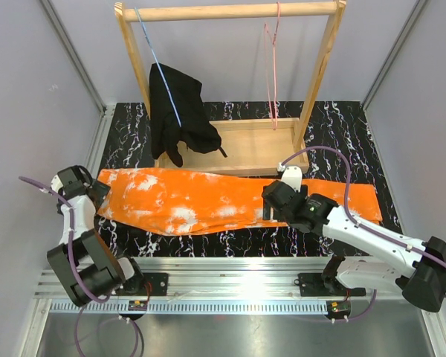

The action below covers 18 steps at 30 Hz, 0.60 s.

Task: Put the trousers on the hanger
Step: Fold the trousers

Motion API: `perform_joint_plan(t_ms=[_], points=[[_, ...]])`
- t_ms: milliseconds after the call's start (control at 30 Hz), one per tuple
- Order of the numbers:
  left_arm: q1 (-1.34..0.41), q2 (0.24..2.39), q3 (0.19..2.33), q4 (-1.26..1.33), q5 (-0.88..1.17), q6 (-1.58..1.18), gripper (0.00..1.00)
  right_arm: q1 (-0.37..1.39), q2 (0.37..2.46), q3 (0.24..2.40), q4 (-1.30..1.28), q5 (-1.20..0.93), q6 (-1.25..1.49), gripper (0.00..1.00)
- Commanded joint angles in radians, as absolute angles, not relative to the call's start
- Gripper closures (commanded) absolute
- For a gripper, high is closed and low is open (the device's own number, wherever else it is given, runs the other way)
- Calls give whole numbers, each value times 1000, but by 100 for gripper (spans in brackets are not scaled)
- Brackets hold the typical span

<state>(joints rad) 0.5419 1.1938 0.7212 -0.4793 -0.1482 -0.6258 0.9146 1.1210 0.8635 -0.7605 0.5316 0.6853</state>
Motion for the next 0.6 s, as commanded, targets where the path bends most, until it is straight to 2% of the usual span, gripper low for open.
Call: perform_joint_plan(t_ms=[0,267,367,400,533,567], points=[[548,1244,724,-374,-126,-652,2,922,1088,864,-779,560,707,16],[554,1413,749,-335,-123,-681,4,920,1071,859,-821,591,718,15],[555,1448,758,-324,-130,-681,8,920,1066,862,-828,594,719,15],[555,1463,765,-325,-133,-678,10,920,1063,864,-831,595,721,15],[554,1493,779,-328,-146,-669,39,920,1051,862,-830,600,727,14],[554,1494,781,-328,-144,-667,43,920,1052,862,-827,597,729,14]])
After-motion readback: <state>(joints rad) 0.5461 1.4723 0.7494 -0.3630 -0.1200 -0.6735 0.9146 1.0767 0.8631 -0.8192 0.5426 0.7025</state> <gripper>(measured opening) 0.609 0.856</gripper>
